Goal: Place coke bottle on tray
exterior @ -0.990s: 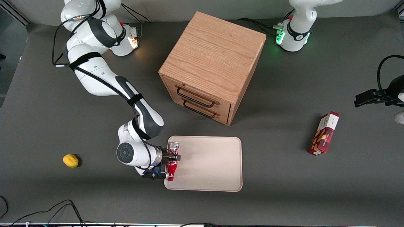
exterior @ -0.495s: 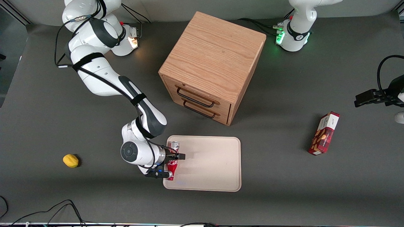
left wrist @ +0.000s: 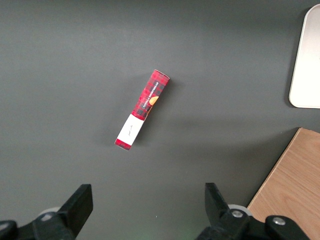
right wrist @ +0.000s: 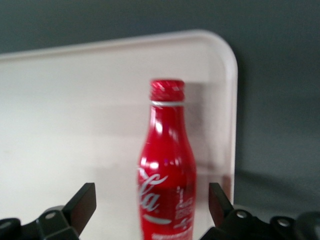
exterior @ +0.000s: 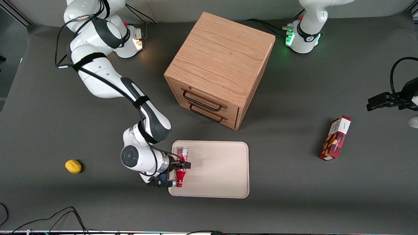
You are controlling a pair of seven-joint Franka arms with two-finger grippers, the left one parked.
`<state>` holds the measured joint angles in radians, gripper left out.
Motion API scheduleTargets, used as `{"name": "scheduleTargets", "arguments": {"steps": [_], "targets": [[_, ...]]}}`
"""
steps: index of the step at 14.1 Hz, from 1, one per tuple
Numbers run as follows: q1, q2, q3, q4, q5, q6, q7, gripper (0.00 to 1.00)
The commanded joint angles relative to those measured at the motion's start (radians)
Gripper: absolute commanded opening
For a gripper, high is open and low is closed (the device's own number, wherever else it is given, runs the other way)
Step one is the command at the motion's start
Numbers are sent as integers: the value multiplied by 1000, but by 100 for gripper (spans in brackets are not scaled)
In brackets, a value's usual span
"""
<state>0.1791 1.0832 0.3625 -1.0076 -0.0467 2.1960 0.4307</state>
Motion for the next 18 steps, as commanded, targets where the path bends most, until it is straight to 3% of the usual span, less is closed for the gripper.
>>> {"name": "scheduleTargets", "arguments": {"steps": [1,4,9,12,13,16,18], "targets": [[5,-87,-5,-11,-7,-16,-6,100],[-9,-231,-7,-31,-7,-92,-4,100],[-96,-563,-28,-78,-7,-535,-24,100],[-109,-687,-184,-80,8,-780,-24,100],[-112,-725,-200,-92,13,-848,-24,100],[-121,-926,-259,-318,33,-868,-24,100],[-118,-1133,-301,-618,51,-726,-27,100]]}}
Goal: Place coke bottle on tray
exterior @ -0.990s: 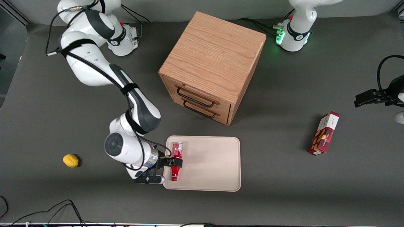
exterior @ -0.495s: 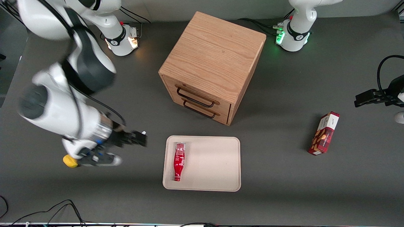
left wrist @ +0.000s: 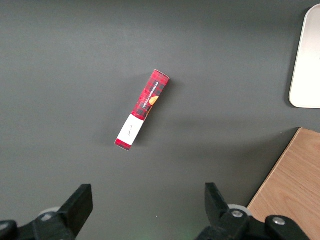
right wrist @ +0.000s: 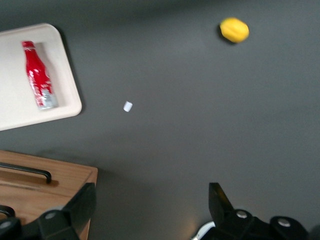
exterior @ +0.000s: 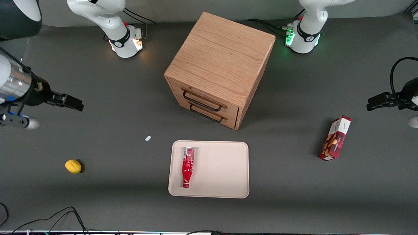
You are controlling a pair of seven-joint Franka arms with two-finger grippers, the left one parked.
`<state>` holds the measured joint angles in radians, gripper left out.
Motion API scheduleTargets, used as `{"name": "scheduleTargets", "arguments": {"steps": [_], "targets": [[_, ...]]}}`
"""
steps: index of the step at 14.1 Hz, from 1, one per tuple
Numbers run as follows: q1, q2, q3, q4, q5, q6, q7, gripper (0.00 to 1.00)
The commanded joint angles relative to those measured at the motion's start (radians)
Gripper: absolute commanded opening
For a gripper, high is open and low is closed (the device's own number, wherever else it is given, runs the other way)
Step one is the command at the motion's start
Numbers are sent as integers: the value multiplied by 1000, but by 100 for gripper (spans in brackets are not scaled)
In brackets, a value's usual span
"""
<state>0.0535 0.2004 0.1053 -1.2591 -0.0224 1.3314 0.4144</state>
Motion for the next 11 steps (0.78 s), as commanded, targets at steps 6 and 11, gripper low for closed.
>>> {"name": "scheduleTargets", "arguments": {"steps": [6,11], "targets": [[17,-408,-50,-603,39,263,7,100],[14,-351,-61,-494,71,184,-13,100]]}}
